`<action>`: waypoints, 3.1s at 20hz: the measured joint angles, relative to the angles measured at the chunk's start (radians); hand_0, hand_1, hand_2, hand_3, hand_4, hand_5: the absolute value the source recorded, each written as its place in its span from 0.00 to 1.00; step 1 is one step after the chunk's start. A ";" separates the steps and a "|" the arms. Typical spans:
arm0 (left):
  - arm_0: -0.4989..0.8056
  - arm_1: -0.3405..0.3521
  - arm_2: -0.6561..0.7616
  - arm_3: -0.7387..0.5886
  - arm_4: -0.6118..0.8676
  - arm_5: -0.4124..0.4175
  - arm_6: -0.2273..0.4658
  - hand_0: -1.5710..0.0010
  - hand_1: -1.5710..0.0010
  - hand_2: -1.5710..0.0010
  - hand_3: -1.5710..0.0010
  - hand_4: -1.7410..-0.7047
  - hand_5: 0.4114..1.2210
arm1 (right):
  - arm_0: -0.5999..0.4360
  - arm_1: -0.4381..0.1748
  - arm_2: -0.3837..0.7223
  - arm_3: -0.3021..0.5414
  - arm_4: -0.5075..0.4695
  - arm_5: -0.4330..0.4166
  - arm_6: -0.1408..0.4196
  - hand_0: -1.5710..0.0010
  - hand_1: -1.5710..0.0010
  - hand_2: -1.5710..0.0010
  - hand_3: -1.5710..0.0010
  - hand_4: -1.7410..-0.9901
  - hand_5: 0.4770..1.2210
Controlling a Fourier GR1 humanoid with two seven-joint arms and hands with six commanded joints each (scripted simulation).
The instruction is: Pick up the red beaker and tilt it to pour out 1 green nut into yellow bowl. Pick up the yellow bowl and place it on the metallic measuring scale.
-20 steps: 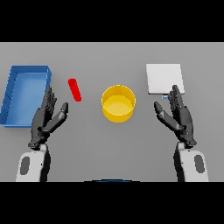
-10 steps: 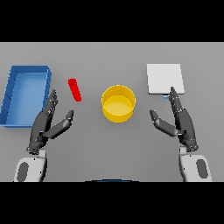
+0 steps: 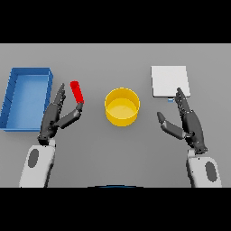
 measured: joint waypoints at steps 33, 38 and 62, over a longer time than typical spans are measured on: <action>-0.427 -0.051 0.125 0.604 0.007 0.127 -0.309 0.04 0.04 0.04 0.08 0.21 0.96 | -0.016 0.004 -0.006 0.007 0.027 -0.032 0.024 1.00 1.00 1.00 1.00 0.60 0.23; -0.428 -0.050 0.126 0.510 0.001 0.126 -0.269 0.01 0.01 0.01 0.03 0.23 0.99 | 0.004 0.005 0.001 -0.007 0.036 -0.036 0.022 1.00 1.00 1.00 1.00 0.60 0.25; -0.665 0.268 -0.433 0.365 -0.507 -0.126 0.084 0.00 0.00 0.00 0.00 0.01 0.97 | 0.017 0.006 0.016 -0.006 0.063 -0.038 0.004 1.00 1.00 1.00 1.00 0.60 0.29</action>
